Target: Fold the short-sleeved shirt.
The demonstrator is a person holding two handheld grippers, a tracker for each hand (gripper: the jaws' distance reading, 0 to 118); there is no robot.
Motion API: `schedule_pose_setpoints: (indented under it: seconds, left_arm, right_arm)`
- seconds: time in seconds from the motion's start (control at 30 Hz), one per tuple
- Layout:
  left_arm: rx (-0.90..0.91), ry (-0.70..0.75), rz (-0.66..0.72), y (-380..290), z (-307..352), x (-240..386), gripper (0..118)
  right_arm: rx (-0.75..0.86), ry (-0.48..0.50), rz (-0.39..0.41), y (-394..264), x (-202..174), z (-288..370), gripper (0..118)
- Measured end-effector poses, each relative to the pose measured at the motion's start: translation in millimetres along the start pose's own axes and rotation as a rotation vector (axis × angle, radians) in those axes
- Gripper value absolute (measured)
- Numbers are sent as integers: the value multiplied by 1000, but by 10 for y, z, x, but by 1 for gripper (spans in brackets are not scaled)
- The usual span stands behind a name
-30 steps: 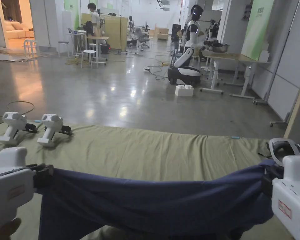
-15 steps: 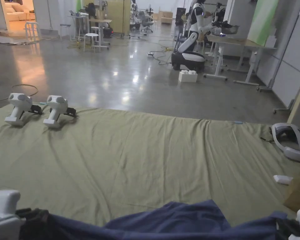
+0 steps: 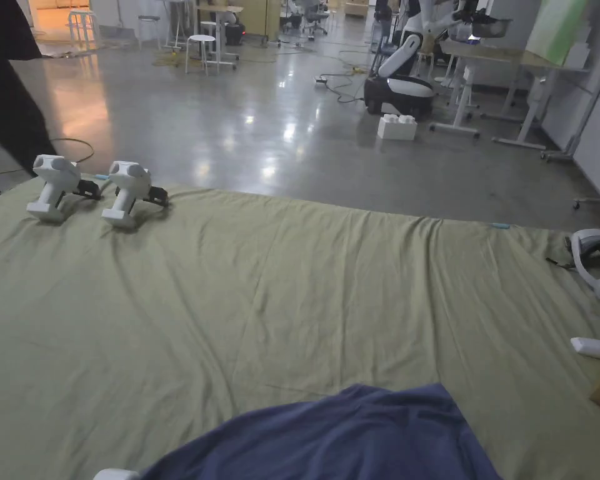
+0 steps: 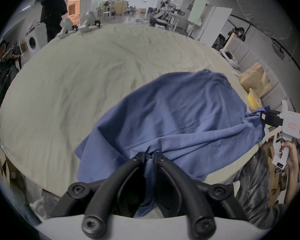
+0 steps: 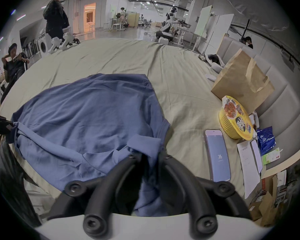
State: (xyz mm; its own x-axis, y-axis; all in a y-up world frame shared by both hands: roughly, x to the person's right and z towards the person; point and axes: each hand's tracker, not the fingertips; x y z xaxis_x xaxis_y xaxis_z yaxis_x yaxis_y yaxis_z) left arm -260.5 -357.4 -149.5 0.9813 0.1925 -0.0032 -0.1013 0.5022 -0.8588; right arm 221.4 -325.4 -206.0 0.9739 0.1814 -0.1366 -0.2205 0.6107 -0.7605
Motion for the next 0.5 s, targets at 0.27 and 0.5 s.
schedule_pose_setpoints:
  seconds: [0.27,0.5]
  left_arm:
    - [144,-1,115,187,332,-108,72]
    - [399,76,103,521,731,-100,72]
  right_arm:
    - [140,8,-12,218,-75,225,82]
    - [419,13,-61,564,-358,557,83]
